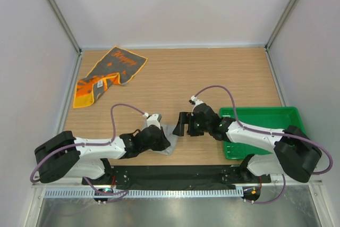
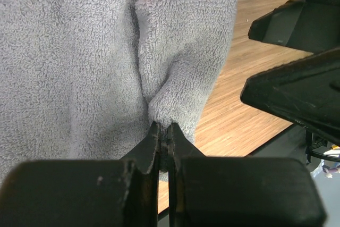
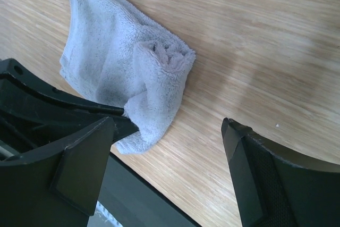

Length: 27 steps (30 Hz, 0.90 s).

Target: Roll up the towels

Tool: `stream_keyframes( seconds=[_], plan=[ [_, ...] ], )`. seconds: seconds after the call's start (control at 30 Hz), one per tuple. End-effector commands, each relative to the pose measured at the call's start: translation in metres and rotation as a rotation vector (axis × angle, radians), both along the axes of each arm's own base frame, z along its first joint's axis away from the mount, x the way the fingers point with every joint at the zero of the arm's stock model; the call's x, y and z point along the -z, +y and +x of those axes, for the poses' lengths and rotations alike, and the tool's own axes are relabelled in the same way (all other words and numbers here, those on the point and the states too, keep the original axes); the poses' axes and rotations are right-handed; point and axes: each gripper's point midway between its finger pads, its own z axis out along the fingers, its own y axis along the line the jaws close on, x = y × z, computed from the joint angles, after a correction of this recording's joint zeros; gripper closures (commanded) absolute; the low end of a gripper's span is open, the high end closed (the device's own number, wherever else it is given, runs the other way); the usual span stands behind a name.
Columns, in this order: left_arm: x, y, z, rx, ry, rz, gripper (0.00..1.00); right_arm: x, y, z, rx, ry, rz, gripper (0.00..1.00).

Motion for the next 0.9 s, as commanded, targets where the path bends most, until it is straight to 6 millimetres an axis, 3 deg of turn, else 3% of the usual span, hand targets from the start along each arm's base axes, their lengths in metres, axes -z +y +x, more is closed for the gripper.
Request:
stream_keyframes(
  seconds=[0.0,0.33,0.87],
  plan=[
    [0.05,0.054,-0.02,-0.026,0.103,0.208,1.0,-0.017,0.011,0.003,-0.009,-0.054,0.118,0.12],
    [0.058,0.065,-0.023,-0.042,0.145,0.186,1.0,-0.004,0.013,-0.004,-0.036,-0.106,0.214,0.29],
    [0.065,0.06,-0.021,-0.028,0.177,0.129,1.0,0.032,0.03,0.001,-0.065,-0.073,0.232,0.35]
  ],
)
